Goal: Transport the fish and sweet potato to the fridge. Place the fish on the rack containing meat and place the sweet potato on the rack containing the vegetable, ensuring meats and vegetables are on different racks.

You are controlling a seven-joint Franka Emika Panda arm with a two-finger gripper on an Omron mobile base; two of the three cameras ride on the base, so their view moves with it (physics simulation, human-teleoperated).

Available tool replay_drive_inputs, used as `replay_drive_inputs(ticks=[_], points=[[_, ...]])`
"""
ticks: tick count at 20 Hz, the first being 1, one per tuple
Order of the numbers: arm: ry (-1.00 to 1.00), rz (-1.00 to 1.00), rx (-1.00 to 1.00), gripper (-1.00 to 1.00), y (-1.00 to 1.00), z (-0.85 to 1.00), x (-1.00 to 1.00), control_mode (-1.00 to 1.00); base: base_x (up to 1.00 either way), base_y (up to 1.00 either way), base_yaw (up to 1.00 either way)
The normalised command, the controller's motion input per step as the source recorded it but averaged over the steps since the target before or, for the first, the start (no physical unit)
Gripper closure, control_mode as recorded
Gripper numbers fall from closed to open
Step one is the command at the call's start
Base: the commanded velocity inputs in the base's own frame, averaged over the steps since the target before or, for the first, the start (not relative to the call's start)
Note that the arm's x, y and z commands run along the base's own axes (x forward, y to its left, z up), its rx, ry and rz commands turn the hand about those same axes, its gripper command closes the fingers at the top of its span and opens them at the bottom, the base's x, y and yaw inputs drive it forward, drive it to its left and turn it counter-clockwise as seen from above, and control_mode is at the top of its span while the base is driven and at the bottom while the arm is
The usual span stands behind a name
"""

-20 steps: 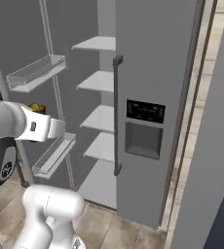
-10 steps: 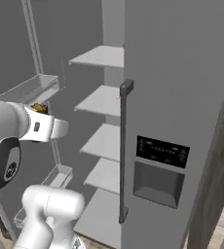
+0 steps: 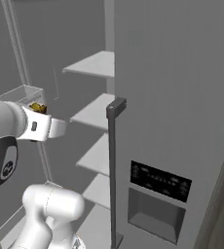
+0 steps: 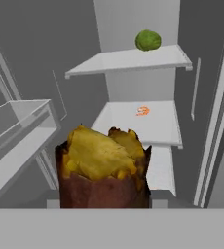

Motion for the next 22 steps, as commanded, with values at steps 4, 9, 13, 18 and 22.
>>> replay_drive_inputs(ticks=[4,9,13,18,22], points=[[0.00,0.00,0.00,1.00,0.00,0.00,0.00,1.00,0.64,-0.61,0.28],[0.00,0.00,0.00,1.00,0.00,0.00,0.00,1.00,0.91,-0.10,0.14],[0.00,0.00,0.00,1.00,0.00,0.00,0.00,1.00,0.55,-0.30,0.09],[0.00,0.00,0.00,1.00,0.00,0.00,0.00,1.00,0.19,-0.03,0.00],[0.00,0.00,0.00,1.00,0.00,0.00,0.00,1.00,0.09,-0.12,0.00]])
